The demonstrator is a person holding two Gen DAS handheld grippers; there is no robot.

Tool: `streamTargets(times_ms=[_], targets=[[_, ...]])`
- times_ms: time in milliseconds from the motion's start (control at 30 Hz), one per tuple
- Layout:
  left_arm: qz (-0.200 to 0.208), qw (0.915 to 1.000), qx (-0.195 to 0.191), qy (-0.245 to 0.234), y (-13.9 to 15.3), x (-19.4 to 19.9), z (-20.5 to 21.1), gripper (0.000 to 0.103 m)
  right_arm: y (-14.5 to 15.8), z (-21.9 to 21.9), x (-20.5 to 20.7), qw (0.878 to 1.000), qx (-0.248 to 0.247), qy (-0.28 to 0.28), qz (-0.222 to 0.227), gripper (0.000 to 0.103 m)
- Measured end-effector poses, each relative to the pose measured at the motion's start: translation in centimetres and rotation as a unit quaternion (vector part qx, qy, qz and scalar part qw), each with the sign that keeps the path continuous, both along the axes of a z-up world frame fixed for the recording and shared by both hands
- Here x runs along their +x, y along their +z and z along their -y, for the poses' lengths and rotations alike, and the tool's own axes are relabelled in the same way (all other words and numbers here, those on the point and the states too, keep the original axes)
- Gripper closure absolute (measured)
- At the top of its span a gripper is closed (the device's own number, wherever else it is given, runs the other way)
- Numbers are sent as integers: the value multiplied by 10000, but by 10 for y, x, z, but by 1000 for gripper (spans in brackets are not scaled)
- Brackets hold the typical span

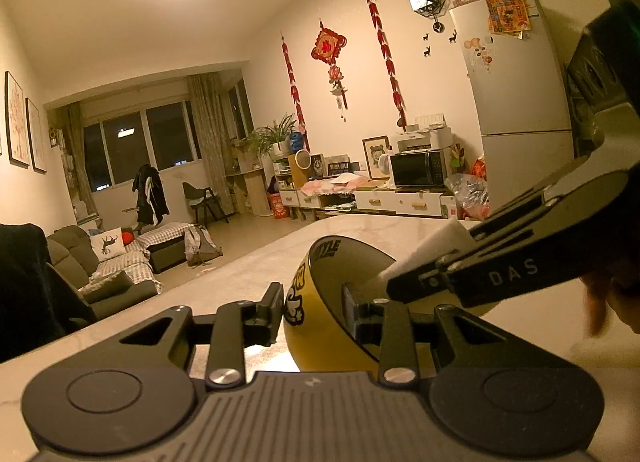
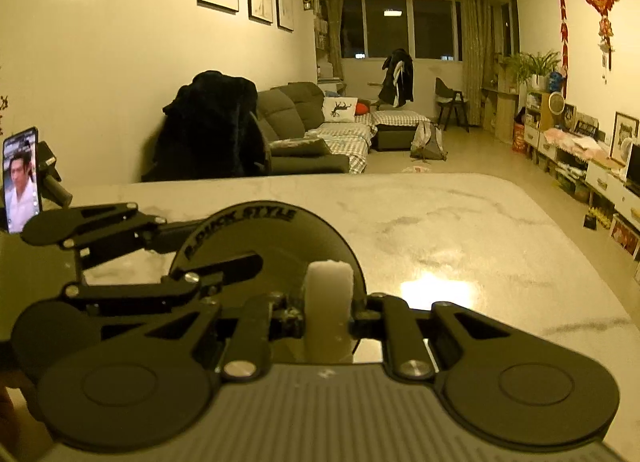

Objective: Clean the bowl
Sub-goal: 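Wipe the sponge around the bowl's inner wall with the right tool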

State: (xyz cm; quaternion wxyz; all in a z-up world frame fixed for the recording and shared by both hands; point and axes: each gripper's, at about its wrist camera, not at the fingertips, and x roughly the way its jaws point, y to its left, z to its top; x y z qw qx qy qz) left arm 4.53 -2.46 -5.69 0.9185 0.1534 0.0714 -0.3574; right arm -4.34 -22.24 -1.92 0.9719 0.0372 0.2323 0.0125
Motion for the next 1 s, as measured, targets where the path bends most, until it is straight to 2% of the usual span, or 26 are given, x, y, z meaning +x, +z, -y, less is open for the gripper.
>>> streamTargets(times_ms=[233,500,733,833,1000], targets=[[-6,10000,-26,-8,-1,0,-1,72,0,-6,-3,9982,278,476,-232,86],[-36,10000,-65,-29,-2,3,-3,71,3,-6,-4,9992,-362,182,-27,86],[-32,10000,-47,-24,-3,-1,0,71,18,-5,-6,9980,-533,227,236,86],[-40,10000,-54,-25,-1,0,0,71,11,-2,-5,9988,-424,210,82,86],[-42,10000,-57,-29,-2,1,0,71,0,9,-3,9990,212,284,-286,86]])
